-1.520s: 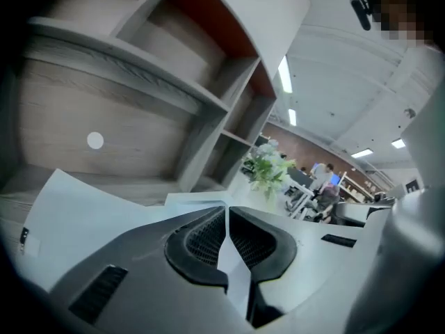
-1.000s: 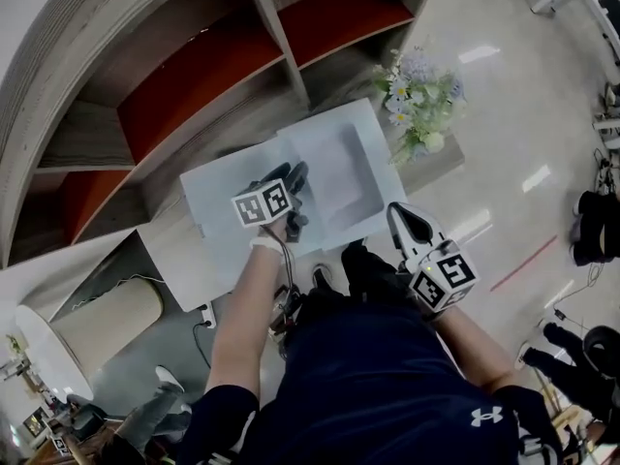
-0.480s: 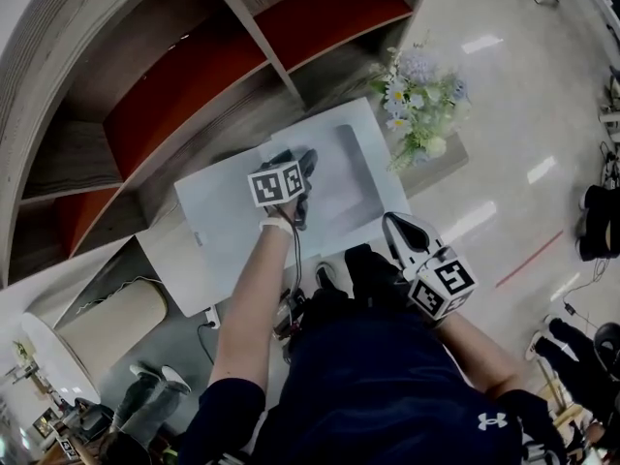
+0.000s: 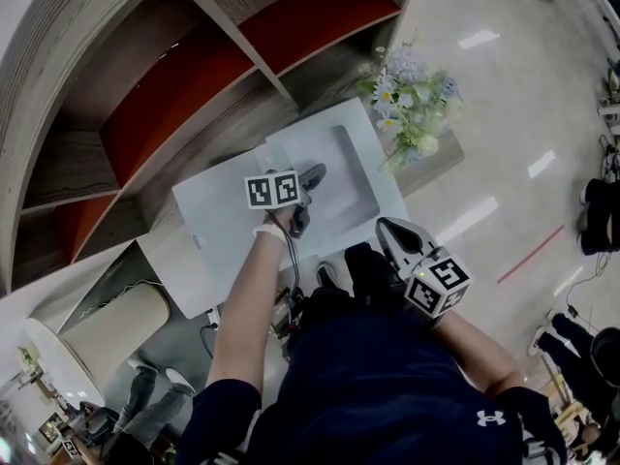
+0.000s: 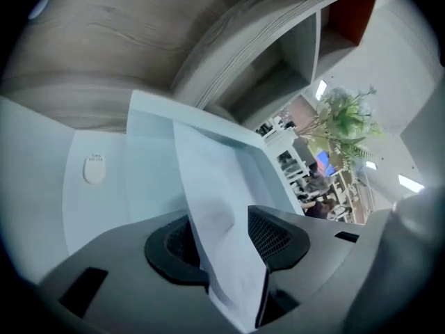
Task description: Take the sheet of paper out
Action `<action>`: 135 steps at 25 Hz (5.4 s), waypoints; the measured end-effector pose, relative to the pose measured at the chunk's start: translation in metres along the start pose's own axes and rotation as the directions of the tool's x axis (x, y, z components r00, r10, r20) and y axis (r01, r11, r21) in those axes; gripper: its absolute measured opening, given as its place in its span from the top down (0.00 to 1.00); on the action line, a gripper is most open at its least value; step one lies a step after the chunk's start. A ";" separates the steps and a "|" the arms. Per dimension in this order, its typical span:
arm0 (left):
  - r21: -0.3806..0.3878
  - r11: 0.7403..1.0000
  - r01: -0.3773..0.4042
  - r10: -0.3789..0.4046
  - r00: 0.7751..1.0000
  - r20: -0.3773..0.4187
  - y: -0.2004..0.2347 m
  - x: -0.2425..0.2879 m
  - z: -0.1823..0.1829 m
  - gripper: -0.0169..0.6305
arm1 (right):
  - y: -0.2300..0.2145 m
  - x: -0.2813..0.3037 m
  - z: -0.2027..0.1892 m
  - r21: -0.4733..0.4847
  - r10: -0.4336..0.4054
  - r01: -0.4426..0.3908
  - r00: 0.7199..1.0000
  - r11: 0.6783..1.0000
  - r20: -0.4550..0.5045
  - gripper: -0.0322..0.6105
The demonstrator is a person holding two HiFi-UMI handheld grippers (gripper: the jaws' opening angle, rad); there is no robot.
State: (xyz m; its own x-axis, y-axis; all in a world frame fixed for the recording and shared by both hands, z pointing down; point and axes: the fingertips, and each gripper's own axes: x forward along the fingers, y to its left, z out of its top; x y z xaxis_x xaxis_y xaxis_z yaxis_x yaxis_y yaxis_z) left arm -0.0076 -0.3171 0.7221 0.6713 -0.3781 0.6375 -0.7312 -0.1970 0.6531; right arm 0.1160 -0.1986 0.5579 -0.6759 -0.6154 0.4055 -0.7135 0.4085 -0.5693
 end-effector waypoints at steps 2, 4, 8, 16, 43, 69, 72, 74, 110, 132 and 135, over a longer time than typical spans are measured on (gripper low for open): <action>-0.082 0.996 0.033 -0.034 0.999 -0.013 0.000 -0.002 -0.011 0.70 | -0.002 0.000 -0.001 -0.004 -0.007 0.007 1.000 1.000 -0.008 0.93; -0.177 0.980 0.091 -0.095 0.995 -0.014 -0.006 -0.005 -0.024 0.72 | -0.004 -0.001 -0.002 -0.004 -0.013 0.013 1.000 1.000 -0.014 0.93; -0.260 0.959 0.111 -0.111 0.994 0.013 -0.008 -0.008 -0.037 0.80 | -0.006 0.002 -0.004 0.010 -0.021 0.021 1.000 1.000 -0.020 0.93; -0.250 0.961 0.122 -0.115 0.992 0.044 -0.007 -0.023 -0.031 0.91 | 0.002 0.002 -0.012 0.020 -0.035 0.035 0.999 0.999 -0.018 0.93; -0.218 0.976 -0.027 0.056 0.990 0.129 0.054 -0.164 -0.062 0.92 | 0.062 -0.029 -0.030 0.002 -0.110 0.111 0.989 0.994 0.100 0.93; 0.123 0.971 -0.207 0.144 0.908 0.394 -0.037 -0.323 -0.069 0.93 | 0.146 -0.055 -0.033 -0.130 -0.091 0.117 0.978 0.985 0.190 0.93; 0.162 0.965 -0.208 0.119 0.892 0.436 -0.057 -0.342 -0.070 0.93 | 0.153 -0.058 -0.028 -0.155 -0.095 0.125 0.977 0.980 0.191 0.93; 0.199 0.955 -0.220 0.105 0.879 0.465 -0.071 -0.354 -0.070 0.93 | 0.160 -0.059 -0.025 -0.181 -0.095 0.130 0.977 0.975 0.190 0.93; 0.592 0.684 -0.426 -0.027 0.796 0.604 -0.193 -0.391 -0.084 0.93 | 0.196 -0.084 0.019 -0.256 -0.006 0.087 0.953 0.963 0.303 0.93; 0.582 0.688 -0.434 -0.028 0.785 0.619 -0.194 -0.376 -0.070 0.93 | 0.186 -0.073 0.024 -0.310 0.001 0.088 0.961 0.947 0.276 0.93; 0.579 0.689 -0.436 -0.026 0.784 0.621 -0.193 -0.376 -0.067 0.93 | 0.186 -0.071 0.025 -0.313 0.001 0.088 0.962 0.946 0.274 0.93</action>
State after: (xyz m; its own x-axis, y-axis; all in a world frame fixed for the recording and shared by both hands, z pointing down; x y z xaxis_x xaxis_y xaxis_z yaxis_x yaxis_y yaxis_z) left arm -0.1108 -0.0759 0.3838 0.4696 -0.8526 0.2292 -0.8667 -0.4946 -0.0641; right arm 0.0359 -0.0961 0.4058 -0.6000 -0.7762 0.1936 -0.7922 0.5427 -0.2791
